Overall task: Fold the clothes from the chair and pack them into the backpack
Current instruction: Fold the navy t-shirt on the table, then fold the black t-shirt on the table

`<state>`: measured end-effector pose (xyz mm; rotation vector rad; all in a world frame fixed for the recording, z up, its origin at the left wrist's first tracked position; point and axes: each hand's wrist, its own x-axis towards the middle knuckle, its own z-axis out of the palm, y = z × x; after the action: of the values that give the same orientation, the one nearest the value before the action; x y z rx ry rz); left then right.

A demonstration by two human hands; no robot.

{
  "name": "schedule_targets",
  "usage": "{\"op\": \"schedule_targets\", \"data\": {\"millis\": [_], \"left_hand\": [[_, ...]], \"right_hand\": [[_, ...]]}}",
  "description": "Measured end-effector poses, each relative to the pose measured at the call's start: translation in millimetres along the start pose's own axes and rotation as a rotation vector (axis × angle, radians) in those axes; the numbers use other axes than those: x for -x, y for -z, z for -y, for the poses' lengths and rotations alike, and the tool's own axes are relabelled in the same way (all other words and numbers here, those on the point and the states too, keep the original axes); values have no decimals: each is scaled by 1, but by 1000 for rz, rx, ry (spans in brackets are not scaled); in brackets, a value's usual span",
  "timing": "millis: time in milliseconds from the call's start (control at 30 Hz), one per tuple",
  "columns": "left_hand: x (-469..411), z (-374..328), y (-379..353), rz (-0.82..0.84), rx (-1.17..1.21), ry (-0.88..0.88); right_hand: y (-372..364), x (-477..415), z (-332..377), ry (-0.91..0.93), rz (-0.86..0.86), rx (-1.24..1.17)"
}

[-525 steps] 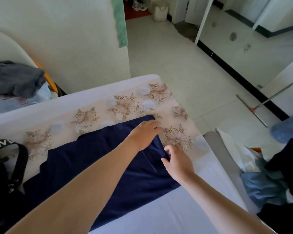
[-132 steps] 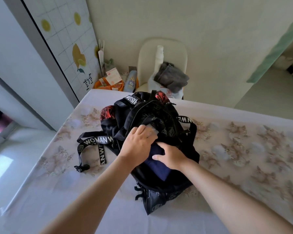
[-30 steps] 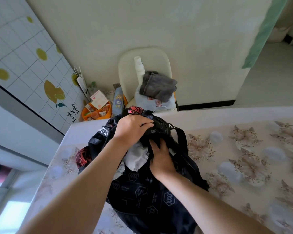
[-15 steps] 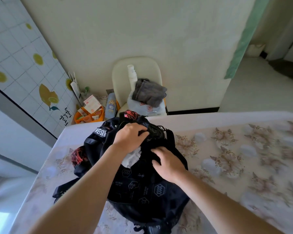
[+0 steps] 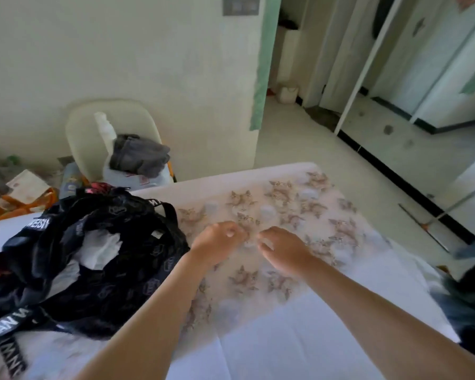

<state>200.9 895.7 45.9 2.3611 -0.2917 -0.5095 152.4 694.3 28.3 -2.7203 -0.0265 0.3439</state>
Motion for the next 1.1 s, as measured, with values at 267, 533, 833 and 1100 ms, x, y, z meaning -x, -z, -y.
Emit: {"op": "schedule_targets", "data": {"millis": [267,533,833,1100], "left_hand": [[-63,-163,-170,155,-32,-47],[-123,-365,-363,393,-110,-270],[-107,-503,-550,811,-246,-577],[-41,-541,-673,1026,-316,-743]], "right_hand": [[65,70,-227,-244,-48,-54],[122,183,-471,-549,-77,-91],[141,351,-614,-974,-247,136],[96,440,-663,-1000,-376,-286]]}}
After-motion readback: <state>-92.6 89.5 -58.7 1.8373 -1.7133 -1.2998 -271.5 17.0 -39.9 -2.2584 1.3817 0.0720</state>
